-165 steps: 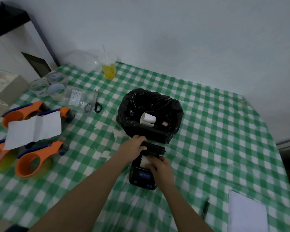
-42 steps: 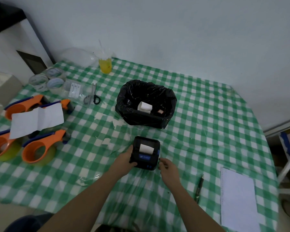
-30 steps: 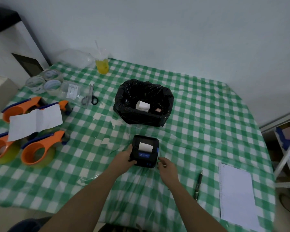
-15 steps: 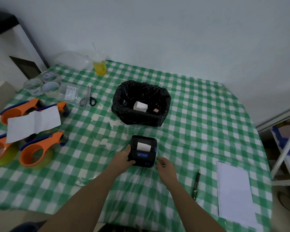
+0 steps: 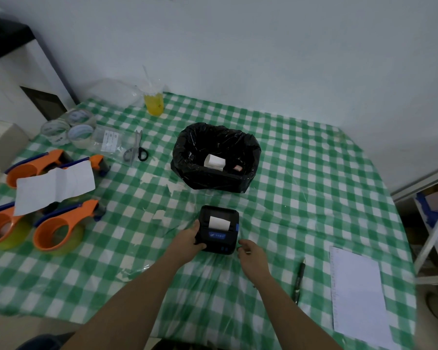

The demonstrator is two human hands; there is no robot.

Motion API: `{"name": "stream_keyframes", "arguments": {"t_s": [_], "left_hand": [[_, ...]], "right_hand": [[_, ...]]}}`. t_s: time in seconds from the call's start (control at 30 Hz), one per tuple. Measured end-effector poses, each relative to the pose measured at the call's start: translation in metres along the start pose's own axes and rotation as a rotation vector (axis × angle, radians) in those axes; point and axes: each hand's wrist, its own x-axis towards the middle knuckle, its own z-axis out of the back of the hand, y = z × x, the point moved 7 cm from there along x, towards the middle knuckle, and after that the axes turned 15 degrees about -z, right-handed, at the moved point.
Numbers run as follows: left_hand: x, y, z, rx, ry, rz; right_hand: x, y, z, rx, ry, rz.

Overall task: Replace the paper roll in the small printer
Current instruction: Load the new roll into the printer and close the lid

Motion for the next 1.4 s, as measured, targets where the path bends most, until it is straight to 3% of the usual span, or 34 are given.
{"name": "stream_keyframes", "arguments": {"t_s": [1.4], "left_hand": [[-0.0002,-0.0015,-0.0001,0.06,0.025,0.026]], "right_hand": [[-0.0059,0.0061,0.0016,-0.155,0.008,0.057]]}}
